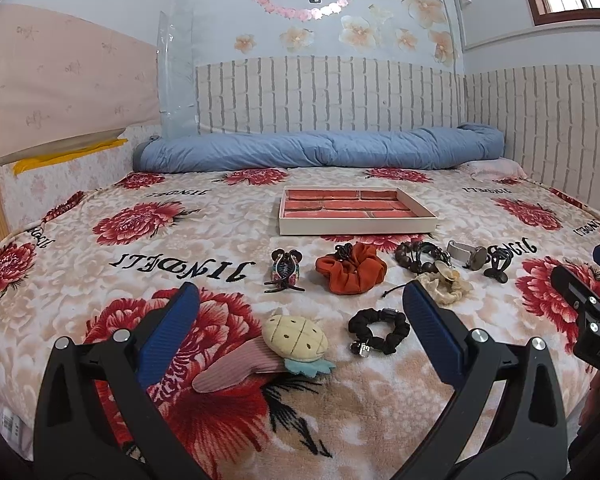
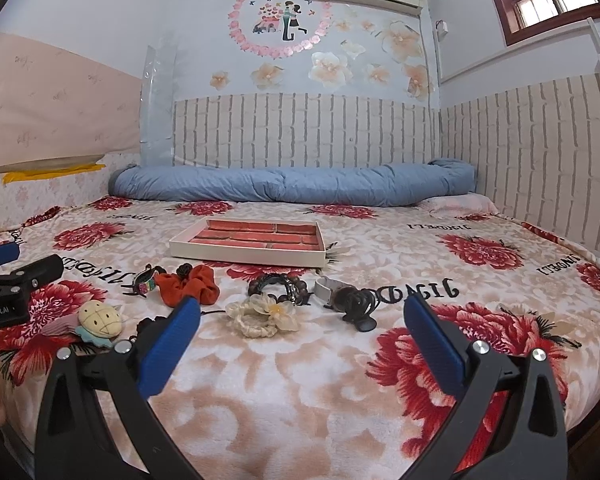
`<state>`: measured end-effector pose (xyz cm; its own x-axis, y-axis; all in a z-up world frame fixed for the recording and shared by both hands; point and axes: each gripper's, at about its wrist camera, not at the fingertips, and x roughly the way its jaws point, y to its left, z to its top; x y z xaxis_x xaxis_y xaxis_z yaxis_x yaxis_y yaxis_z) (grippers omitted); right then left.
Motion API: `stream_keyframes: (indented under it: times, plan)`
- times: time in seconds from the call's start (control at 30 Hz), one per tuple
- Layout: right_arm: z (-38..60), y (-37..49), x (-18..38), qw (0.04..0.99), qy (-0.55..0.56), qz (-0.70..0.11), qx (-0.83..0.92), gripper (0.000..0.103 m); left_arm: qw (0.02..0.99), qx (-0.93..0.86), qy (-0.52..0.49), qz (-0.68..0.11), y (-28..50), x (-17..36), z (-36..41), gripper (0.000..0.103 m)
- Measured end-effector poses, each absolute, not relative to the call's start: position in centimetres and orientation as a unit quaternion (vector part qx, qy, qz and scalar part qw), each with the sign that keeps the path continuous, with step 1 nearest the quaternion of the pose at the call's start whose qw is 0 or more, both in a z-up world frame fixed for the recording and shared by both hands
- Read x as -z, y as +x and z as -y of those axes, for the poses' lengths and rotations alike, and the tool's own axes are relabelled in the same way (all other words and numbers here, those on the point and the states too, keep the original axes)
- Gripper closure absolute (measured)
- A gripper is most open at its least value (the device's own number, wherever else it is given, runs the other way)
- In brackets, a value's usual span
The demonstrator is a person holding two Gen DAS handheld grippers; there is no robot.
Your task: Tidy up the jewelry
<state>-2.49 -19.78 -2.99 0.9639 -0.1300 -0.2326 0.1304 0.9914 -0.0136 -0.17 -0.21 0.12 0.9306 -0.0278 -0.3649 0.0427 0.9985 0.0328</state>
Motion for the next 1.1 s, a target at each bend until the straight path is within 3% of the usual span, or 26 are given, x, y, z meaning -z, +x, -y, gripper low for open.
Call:
stream_keyframes:
  times: [1.1]
  plan:
    - [19.94,-2.45,3.18,0.991,0.001,-0.119,0.066,0.004,0.982,0.02,0.02,-0.189,-0.04,0.38,0.33,0.005]
